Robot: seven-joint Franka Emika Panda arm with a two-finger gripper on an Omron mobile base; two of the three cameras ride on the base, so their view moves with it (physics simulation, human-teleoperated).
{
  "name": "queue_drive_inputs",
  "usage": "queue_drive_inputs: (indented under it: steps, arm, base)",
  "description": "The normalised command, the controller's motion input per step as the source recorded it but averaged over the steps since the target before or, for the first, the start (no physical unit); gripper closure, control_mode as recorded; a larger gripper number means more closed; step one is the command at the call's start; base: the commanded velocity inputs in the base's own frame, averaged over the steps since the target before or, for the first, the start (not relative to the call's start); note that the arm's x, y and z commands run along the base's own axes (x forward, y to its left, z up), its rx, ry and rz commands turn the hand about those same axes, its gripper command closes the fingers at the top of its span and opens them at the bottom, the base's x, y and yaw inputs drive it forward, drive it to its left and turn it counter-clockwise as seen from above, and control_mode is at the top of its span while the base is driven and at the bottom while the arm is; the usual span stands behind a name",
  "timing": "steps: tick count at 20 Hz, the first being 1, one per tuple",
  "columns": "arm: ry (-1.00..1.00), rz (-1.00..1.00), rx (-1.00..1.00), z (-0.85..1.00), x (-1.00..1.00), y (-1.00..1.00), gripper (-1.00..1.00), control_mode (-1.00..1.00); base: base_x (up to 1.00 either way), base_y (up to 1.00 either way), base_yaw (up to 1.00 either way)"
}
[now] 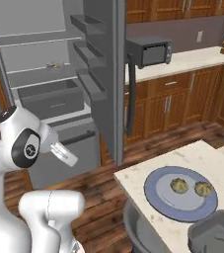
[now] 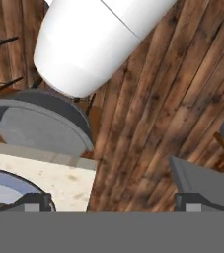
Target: Place two dumplings into each of the tupperware containers and then place the containers in the fridge.
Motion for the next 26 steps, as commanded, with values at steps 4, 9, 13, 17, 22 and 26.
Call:
queue_drive_inputs:
  steps: [4, 9, 13, 17, 22, 26]
  arm:
    - [0.00, 0.00, 0.00, 0.00, 0.00, 0.00, -1.00, 1.00]
    - [0.00, 0.00, 0.00, 0.00, 0.00, 0.00, -1.00, 1.00]
    - [0.00, 0.00, 0.00, 0.00, 0.00, 0.00, -1.00, 1.00]
    - [0.00, 0.00, 0.00, 0.00, 0.00, 0.00, -1.00, 1.00]
    - [0.00, 0.00, 0.00, 0.00, 0.00, 0.00, -1.00, 1.00]
    - [0.00, 0.00, 0.00, 0.00, 0.00, 0.00, -1.00, 1.00]
  base:
    - [-0.84, -0.01, -0.31]
    - [-0.54, -0.14, -0.40]
    - [-0.01, -0.30, -0.36]
    - [0.00, -0.59, -0.32]
    - [0.08, -0.54, -0.39]
    - [0.18, -0.17, -0.43]
